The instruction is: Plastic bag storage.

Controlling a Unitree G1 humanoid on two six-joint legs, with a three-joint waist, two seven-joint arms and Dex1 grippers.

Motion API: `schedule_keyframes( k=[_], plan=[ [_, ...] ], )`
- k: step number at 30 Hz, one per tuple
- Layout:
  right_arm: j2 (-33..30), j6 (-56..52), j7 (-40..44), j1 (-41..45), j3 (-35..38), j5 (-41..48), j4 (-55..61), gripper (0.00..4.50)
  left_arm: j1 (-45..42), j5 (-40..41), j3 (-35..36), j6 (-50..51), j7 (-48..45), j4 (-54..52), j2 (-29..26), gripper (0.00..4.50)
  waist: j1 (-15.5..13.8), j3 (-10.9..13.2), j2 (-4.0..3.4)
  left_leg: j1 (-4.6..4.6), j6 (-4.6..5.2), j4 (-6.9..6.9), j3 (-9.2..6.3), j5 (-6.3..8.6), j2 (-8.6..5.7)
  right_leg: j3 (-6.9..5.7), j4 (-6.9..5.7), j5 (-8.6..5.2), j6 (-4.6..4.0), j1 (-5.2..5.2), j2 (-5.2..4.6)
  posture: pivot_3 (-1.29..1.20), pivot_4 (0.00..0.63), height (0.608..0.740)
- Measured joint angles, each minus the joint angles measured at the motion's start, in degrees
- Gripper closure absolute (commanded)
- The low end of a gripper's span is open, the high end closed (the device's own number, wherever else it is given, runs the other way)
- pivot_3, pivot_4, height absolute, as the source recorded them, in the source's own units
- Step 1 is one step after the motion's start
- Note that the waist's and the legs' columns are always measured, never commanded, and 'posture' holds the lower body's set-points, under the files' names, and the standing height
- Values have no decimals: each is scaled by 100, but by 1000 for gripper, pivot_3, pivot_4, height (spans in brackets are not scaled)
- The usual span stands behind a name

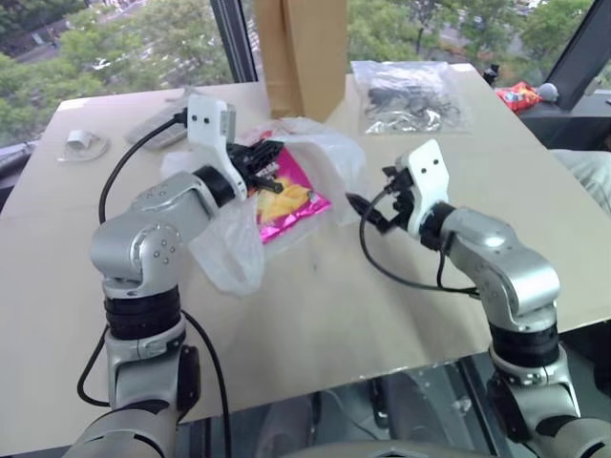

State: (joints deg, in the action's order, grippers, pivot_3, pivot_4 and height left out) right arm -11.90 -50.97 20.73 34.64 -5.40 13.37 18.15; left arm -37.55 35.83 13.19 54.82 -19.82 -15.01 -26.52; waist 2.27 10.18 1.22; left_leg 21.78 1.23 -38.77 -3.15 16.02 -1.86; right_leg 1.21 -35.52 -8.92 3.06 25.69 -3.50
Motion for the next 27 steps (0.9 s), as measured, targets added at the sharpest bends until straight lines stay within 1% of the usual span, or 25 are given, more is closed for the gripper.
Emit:
schedule_keyframes(
  k=[3, 4, 5, 7, 9, 10, 12, 13, 14, 15, 16, 17, 18, 20, 21, 23, 24, 25, 27],
  plan=[
    [119, 383, 14, 255, -133, -137, -781, 0, 55, 183, 32, 6, -194, -26, -108, 2296, 16, 1, -1, 1, -1, 0, 1, 0, 4, 2, -2, 0, -1, 3, 6, 0, 150, 740],
    [121, 523, 41, 353, -169, -166, -997, 0, 109, 333, 104, 60, -311, -59, -196, 1694, 16, 1, -2, 2, 0, 0, 1, 0, 4, 3, -1, 0, -1, 4, 5, 0, 150, 740],
    [113, 624, 89, 424, -189, -184, -1106, 0, 186, 477, 189, 123, -434, -123, -310, 1204, 21, 1, -2, 4, 0, 0, 2, 0, 5, 4, 3, 0, -1, 4, 5, 0, 150, 740],
    [105, 771, 173, 512, -212, -186, -1249, 0, 329, 772, 372, 238, -745, -222, -617, 1204, 27, 1, -2, 6, 0, 0, 2, 0, 6, 3, 10, 0, -1, 4, 6, 0, 150, 740],
    [109, 870, 266, 535, -251, -181, -1354, 555, 549, 1116, 621, 397, -1084, -357, -1004, 1129, 27, 1, -2, 7, 0, 1, 3, 0, 8, 3, 16, -1, 0, 4, 7, 0, 150, 740],
    [112, 892, 313, 544, -272, -180, -1444, 865, 794, 1400, 808, 561, -1302, -519, -1312, 1129, 34, 1, -2, 8, 0, 3, 4, 0, 11, 4, 18, -1, 0, 4, 8, 0, 150, 740],
    [75, 916, 371, 543, -271, -184, -1573, 1796, 1198, 1807, 1105, 827, -1551, -762, -1662, 1129, 27, 2, -4, 8, 1, 5, 5, 1, 13, 5, 21, -1, 0, 5, 7, 0, 150, 740],
    [85, 929, 396, 541, -274, -182, -1610, 2377, 1509, 2124, 1380, 977, -1671, -893, -1790, 1129, 25, 2, -4, 9, 1, 5, 4, 1, 16, 4, 23, -2, 0, 5, 7, 0, 150, 740],
    [77, 937, 406, 529, -272, -181, -1615, 2782, 1688, 2284, 1539, 1062, -1723, -939, -1848, 1129, 22, 2, -4, 9, 1, 5, 3, 1, 17, 3, 23, -2, 0, 4, 7, 0, 150, 740],
    [95, 948, 442, 529, -291, -169, -1632, 3367, 2198, 2631, 1994, 1202, -1878, -1017, -1993, 1129, 32, 2, -4, 8, 1, 6, 4, 1, 18, 3, 24, -2, 0, 5, 8, 0, 150, 740],
    [58, 962, 475, 506, -279, -160, -1643, 3833, 2693, 2792, 2366, 1301, -2032, -1038, -2122, 1129, 40, 3, -5, 6, 1, 8, 6, 1, 18, 5, 22, -3, -2, 6, 10, 0, 150, 740],
    [24, 964, 484, 489, -257, -160, -1648, 4324, 2937, 2832, 2553, 1346, -2114, -1028, -2176, 1129, 31, 4, -6, 5, 1, 8, 7, 1, 18, 5, 22, -4, -2, 5, 11, 0, 150, 740],
    [-15, 967, 500, 472, -251, -160, -1651, 4457, 3438, 2908, 2937, 1372, -2287, -1029, -2266, 1129, 26, 4, -6, 6, 1, 8, 3, 2, 18, 1, 21, -4, -4, 6, 12, 0, 150, 740],
    [-17, 969, 517, 460, -251, -150, -1654, 4457, 3975, 2972, 3306, 1388, -2490, -1057, -2355, 1129, 5, 4, -6, 5, 4, 8, -4, 3, 20, -6, 21, -6, -5, 1, 13, 0, 150, 740],
    [0, 970, 533, 448, -261, -122, -1642, 4457, 4602, 2975, 3627, 1378, -2742, -1268, -2392, 1129, 21, 4, -7, 3, 4, 9, 2, 4, 23, -2, 23, -7, -6, 1, 12, 0, 150, 740],
    [-50, 970, 538, 418, -221, -115, -1648, 4457, 5288, 2955, 3783, 1372, -3009, -1500, -2377, 1129, 9, 6, -9, 1, 5, 13, 5, 4, 23, -1, 23, -9, -8, 0, 6, 0, 150, 740],
    [-64, 967, 543, 415, -214, -110, -1652, 4457, 5780, 2838, 3833, 1231, -3144, -1767, -2307, 1129, 5, 5, -9, 2, 5, 13, 3, 4, 23, -3, 24, -9, -8, -1, 5, 0, 150, 740],
    [-71, 967, 552, 415, -199, -103, -1652, 4457, 6081, 2708, 3785, 1074, -3188, -2004, -2186, 1129, -1, 5, -11, 1, 5, 13, 6, 4, 22, -2, 24, -12, -14, -2, 1, 0, 150, 740],
    [-88, 959, 566, 416, -182, -85, -1652, 4457, 6380, 2362, 3458, 697, -3164, -2378, -1985, 1129, -27, 5, -9, 2, 6, 13, 5, 5, 21, -7, 23, -20, -27, -3, 1, 0, 150, 740]
  ],
)
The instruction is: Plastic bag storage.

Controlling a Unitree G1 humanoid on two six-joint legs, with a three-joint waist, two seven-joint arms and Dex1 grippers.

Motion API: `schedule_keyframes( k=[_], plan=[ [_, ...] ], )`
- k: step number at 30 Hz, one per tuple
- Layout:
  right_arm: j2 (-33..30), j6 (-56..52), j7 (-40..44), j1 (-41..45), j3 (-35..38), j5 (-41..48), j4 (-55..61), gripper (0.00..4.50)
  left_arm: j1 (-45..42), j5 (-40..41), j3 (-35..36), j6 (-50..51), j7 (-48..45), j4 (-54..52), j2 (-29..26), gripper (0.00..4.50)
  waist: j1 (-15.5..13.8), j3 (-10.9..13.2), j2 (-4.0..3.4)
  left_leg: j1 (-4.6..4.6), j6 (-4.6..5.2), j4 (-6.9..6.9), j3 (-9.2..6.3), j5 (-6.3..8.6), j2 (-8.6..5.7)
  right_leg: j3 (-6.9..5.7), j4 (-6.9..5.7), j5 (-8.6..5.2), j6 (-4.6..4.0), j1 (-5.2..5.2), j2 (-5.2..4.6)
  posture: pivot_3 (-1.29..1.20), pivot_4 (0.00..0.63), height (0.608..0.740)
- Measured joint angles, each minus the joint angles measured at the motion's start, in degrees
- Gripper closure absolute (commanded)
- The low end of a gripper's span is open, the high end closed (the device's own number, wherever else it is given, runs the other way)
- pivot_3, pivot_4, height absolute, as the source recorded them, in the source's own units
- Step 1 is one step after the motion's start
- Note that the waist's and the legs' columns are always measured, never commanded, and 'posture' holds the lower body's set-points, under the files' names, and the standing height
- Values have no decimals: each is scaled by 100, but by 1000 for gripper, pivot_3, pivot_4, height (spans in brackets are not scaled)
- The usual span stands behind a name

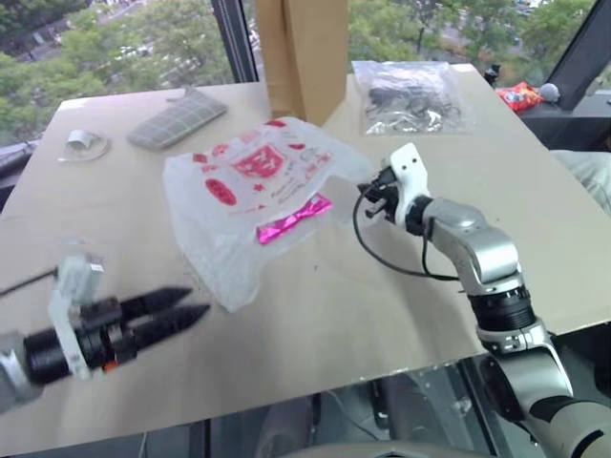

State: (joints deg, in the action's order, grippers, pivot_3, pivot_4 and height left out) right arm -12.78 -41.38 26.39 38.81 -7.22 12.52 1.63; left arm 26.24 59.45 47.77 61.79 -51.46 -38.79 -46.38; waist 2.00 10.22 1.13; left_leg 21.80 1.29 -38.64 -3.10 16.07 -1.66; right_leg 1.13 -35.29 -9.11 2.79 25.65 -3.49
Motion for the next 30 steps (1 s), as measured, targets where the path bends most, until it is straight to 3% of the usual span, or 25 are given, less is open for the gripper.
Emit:
schedule_keyframes(
  k=[6, 7, 8, 11, 14, 17, 22, 24, 26, 30],
  plan=[
    [-27, -93, 4, 12, 46, 63, 16, 4457, -844, -1093, -1705, -854, 1013, -192, 543, 1129, -11, -3, 2, -9, 6, -4, -8, -1, -6, 0, -15, 2, -4, -6, 11, 0, 150, 740],
    [-38, -102, -5, 16, 57, 72, 19, 4500, -1114, -1290, -2057, -973, 1237, -133, 685, 1635, -7, -4, 1, -11, 5, -4, -7, -1, -4, 4, -15, 17, 6, -7, 14, 0, 150, 740],
    [-36, -110, -9, 20, 57, 83, 28, 4500, -1377, -1416, -2317, -1054, 1442, -40, 836, 1857, -5, -4, 2, -11, 4, -4, -8, -1, -3, 4, -16, 18, 6, -5, 16, 0, 150, 740],
    [-60, -146, -46, 20, 118, 101, 50, 4500, -1752, -1476, -2599, -1110, 1610, 89, 922, 3017, 20, -3, 1, -9, 3, -4, -7, -1, 2, 7, -18, 21, 1, 1, 24, 0, 150, 740],
    [-117, -212, -58, 26, 217, 145, 71, 4500, -2377, -944, -2519, -1057, 1729, 232, 1003, 4431, 20, -3, 2, -6, 3, -4, -14, -1, 5, 1, -15, 21, 1, 2, 26, 0, 150, 740],
    [-169, -255, -45, 34, 412, 285, 98, 4500, -2828, -169, -2206, -865, 1874, 491, 975, 4431, 22, -3, 1, -6, 4, -4, -12, 0, 4, 2, -15, 21, 1, 2, 25, 0, 150, 740],
    [-264, -636, -49, 502, 1386, 1054, 187, 4500, -4181, 1580, -1510, -696, 2703, 1530, 694, 4431, 12, 0, 2, -2, 4, -6, -21, 0, 2, -5, -16, 21, 2, 2, 25, 0, 150, 740],
    [-264, -694, -55, 672, 1538, 1189, 193, 4500, -4426, 1757, -1434, -721, 2839, 1695, 646, 4431, 11, 1, 2, 1, 4, -8, -24, 0, 2, -8, -14, 22, 2, 2, 26, 0, 150, 740],
    [-387, -853, -137, 1335, 2195, 1735, 43, 4500, -5537, 2175, -1429, -831, 3376, 2442, 582, 4431, -14, 8, 2, 5, 3, -14, -28, -1, -2, -11, -21, 22, 1, 2, 25, 0, 150, 740],
    [-840, -706, -181, 2663, 2639, 2067, -554, 4500, -7232, 1901, -1597, -1317, 3741, 3623, 584, 4431, -5, 9, 1, 3, -1, -15, -12, -4, -5, -15, -13, 24, -1, -4, 25, 0, 150, 740]
  ],
)
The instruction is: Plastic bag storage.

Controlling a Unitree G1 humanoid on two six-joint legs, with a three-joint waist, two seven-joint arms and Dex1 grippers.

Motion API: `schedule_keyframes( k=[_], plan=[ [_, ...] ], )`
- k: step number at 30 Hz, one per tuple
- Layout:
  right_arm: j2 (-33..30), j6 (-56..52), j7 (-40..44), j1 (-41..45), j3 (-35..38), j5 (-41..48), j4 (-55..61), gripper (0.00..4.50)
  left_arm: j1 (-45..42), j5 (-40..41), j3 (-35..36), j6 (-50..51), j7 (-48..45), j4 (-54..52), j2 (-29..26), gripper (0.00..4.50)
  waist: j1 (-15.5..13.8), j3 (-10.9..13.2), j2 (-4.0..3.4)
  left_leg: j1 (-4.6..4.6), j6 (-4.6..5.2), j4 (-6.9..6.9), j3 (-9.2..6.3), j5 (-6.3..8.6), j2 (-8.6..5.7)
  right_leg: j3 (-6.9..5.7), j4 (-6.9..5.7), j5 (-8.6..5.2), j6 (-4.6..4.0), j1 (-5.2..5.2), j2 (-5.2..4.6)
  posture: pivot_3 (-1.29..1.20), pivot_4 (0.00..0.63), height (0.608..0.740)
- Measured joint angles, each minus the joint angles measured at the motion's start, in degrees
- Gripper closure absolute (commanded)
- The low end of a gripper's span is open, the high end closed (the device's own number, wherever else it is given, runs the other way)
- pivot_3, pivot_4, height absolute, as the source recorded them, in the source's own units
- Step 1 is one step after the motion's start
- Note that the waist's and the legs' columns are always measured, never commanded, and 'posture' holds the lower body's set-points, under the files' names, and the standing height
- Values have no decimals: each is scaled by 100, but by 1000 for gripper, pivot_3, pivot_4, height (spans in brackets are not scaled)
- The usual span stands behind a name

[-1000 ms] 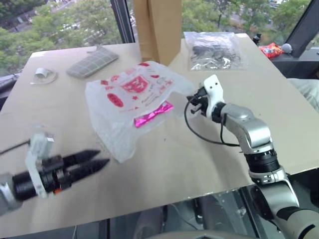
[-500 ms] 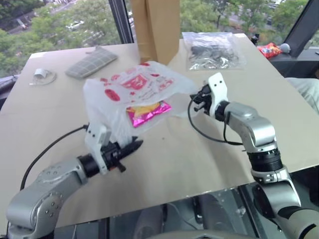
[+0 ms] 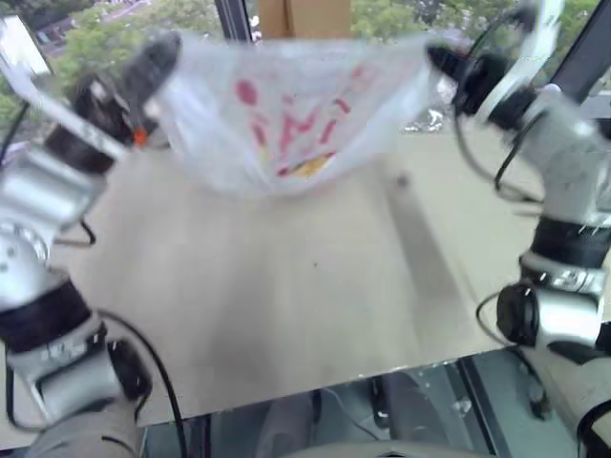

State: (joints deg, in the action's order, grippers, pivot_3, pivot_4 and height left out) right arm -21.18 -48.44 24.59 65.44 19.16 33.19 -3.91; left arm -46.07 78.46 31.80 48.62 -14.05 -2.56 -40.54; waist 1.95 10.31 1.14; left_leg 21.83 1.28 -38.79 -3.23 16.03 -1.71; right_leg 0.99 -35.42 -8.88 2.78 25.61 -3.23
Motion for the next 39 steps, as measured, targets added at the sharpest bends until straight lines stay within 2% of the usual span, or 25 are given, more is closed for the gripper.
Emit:
schedule_keyframes(
  k=[3, 7, 10, 13, 17, 18, 19, 20, 21, 23, 24, 27, 30, 33, 34, 36, 39],
  plan=[
    [-417, 561, 150, 691, -112, -218, -947, 4500, -1050, -836, -594, -456, -210, 1061, 181, 4431, -8, -1, 2, 6, -10, 6, 23, -6, 0, 1, 17, 1, 1, -2, 0, 0, 150, 740],
    [-801, 949, 239, 884, -235, -467, -1457, 4500, -1813, -1665, -1129, -885, -632, 2028, 588, 4431, 12, 0, 1, 23, -14, 25, 32, -8, 1, 8, 46, 3, 6, 11, -4, 0, 150, 740],
    [-1029, 965, 220, 844, -224, -457, -1137, 4500, -1888, -1937, -1264, -993, -885, 2177, 737, 4431, 54, 0, 0, 36, -12, 57, 34, -7, 8, 16, 47, 3, 7, 44, -6, 0, 150, 740],
    [-1168, 594, 63, 364, 66, -78, -53, 4500, -1754, -2050, -1283, -976, -1065, 2004, 900, 4431, 61, -4, 0, 108, -12, 57, 26, -7, 18, 21, 47, 3, 7, 116, -8, 0, 150, 740],
    [-995, -638, -553, -1114, 885, 1278, 1883, 4500, -764, -2022, -1313, -606, -1185, 1096, 949, 4431, 60, -6, -2, 116, -3, 57, 33, -1, 31, 22, 45, 2, 7, 127, -40, 0, 150, 740],
    [-966, -758, -623, -1194, 909, 1376, 1940, 4500, -689, -2029, -1335, -551, -1185, 1092, 956, 4431, 60, 1, -9, 131, -2, 47, 43, -1, 24, 25, 40, 5, 12, 143, -34, 0, 150, 740],
    [-873, -1067, -963, -2007, 990, 1770, 2907, 4500, -238, -2046, -1458, -426, -1201, 474, 961, 4431, 24, -15, -5, 153, 1, 11, 38, -3, 13, 26, 5, 14, 25, 162, -37, 0, 150, 740],
    [-846, -1126, -999, -2257, 994, 1826, 3107, 4500, -99, -2049, -1458, -405, -1213, 341, 946, 4431, 19, -15, -5, 140, 1, 7, 37, -2, 14, 25, 1, 13, 24, 148, -36, 0, 150, 740],
    [-697, -977, -1104, -3272, 650, 1627, 3618, 4500, 524, -2339, -1618, -544, -1226, -151, 891, 4431, 9, -55, 0, 90, 3, 39, 43, -1, 14, 31, 20, 12, 24, 106, -36, 0, 150, 740],
    [-517, -801, -1153, -4878, -202, 1068, 3786, 4500, 1598, -2906, -2028, -760, -1283, -493, 875, 4431, -6, -80, -20, -6, 41, 48, 61, 23, 12, 39, 59, -4, 31, 6, -35, 0, 150, 740],
    [-526, -671, -1126, -5436, -658, 730, 3705, 4500, 2031, -3237, -2254, -898, -1323, -526, 877, 4431, -7, -65, -38, -5, 61, 46, 78, 35, 2, 51, 57, -4, 34, 9, -39, 0, 150, 740],
    [-660, -141, -913, -6013, -1274, 103, 3665, 4500, 2569, -3869, -2564, -1294, -1390, -516, 980, 4431, -5, -4, -34, 9, 71, -32, 104, 29, 1, 69, 48, 5, 36, 5, -23, 0, 150, 740],
    [-1002, 452, -669, -6267, -1281, -316, 3815, 4500, 2710, -4082, -2502, -1570, -1593, -783, 802, 4431, -8, -15, -12, -25, 73, -52, 109, 29, 24, 63, 53, 6, 51, -41, -8, 0, 150, 740],
    [-1219, 765, -411, -6672, -1276, -585, 3779, 3624, 3088, -4049, -2304, -1615, -1869, -1052, 710, 3625, -3, -16, -11, -47, 72, -49, 119, 29, 42, 66, 51, 4, 50, -54, 10, 0, 150, 740],
    [-1282, 841, -311, -6778, -1253, -600, 3786, 3065, 3227, -4034, -2286, -1629, -1937, -1125, 696, 3063, -3, -16, -11, -48, 72, -47, 119, 29, 44, 66, 51, 4, 49, -54, 13, 0, 150, 740],
    [-1492, 971, -58, -7055, -1112, -607, 3863, 2234, 3655, -4024, -2230, -1654, -2080, -1369, 620, 2277, 7, -16, -12, -47, 71, -42, 122, 30, 51, 70, 51, 3, 49, -49, 16, 0, 150, 740],
    [-1858, 1069, 475, -7673, -272, -374, 4146, 680, 4620, -4024, -1827, -1710, -2295, -1808, 424, 749, 2, -16, -12, -19, 72, -42, 116, 31, 59, 82, 55, 17, 61, -24, 18, 0, 150, 740]
  ],
)
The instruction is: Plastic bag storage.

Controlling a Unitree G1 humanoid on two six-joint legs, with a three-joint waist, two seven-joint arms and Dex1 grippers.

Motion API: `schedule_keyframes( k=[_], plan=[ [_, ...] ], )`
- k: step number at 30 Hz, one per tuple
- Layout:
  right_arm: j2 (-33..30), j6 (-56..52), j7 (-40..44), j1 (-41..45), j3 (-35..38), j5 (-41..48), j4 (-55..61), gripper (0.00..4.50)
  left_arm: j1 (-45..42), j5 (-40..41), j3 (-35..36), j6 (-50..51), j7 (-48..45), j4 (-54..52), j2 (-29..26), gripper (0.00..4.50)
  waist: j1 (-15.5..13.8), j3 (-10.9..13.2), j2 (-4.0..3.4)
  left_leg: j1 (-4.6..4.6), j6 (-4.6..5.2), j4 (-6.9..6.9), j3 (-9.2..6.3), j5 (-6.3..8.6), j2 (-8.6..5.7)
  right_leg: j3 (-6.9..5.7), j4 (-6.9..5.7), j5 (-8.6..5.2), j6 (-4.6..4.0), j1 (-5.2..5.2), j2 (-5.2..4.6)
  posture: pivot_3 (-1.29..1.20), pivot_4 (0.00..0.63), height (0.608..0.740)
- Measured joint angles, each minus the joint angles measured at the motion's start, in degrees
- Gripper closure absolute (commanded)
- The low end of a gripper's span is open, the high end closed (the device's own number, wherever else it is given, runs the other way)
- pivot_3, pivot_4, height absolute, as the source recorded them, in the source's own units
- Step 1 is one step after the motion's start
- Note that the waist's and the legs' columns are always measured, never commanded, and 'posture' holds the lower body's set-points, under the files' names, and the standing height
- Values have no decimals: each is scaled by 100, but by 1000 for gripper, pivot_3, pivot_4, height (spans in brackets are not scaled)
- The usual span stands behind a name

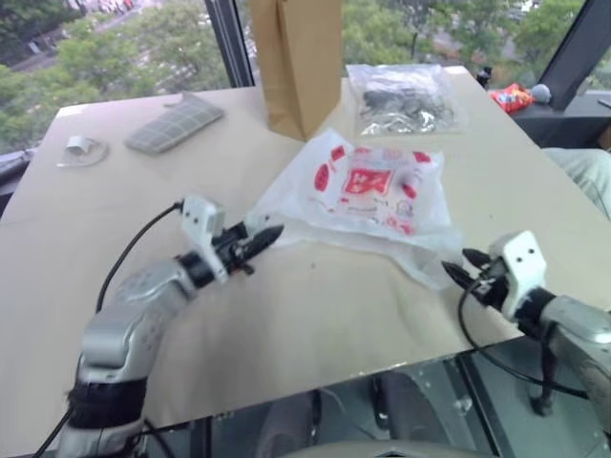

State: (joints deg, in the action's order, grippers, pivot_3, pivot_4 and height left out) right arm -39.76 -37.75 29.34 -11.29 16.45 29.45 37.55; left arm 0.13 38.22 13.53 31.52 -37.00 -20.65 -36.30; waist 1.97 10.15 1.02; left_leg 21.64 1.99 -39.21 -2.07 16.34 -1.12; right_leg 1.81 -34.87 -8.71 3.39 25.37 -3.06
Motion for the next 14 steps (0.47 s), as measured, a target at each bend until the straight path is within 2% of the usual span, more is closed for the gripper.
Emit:
schedule_keyframes(
  k=[1, 2, 5, 8, 14],
  plan=[
    [-106, 13, 167, -163, 245, 90, 78, 152, 203, -1, 120, -25, -46, -80, -44, 257, -19, 0, 1, 5, 1, 0, -1, 1, 0, 0, 3, 0, 0, 3, -2, 0, 150, 740],
    [-197, 25, 419, -381, 554, 273, 204, 5, 442, -13, 267, -102, -100, -190, -74, 42, -46, -1, 2, 5, 4, -1, 1, 3, 0, -1, 6, -7, -3, 2, -2, 0, 150, 740],
    [-367, 147, 1090, -998, 1184, 548, 386, 5, 1024, -252, 549, -333, -151, -349, -125, 42, -130, -3, 5, 2, 10, -2, 13, 7, 2, -2, 9, -17, -13, -2, -2, 0, 150, 740],
    [-511, 470, 1521, -1312, 1509, 418, 240, 5, 1471, -434, 654, -443, -126, -409, -79, 42, -142, -7, 12, 1, 10, -8, 21, 7, 4, -6, 9, -17, -13, -5, -4, 0, 150, 740],
    [-877, 1095, 1902, -968, 1667, -141, -879, 5, 1922, -548, 637, -577, -126, -790, 70, 42, -133, -16, 31, -3, 10, -14, 25, 7, 13, -15, 4, -17, -14, -7, -1, 0, 150, 740]
  ],
)
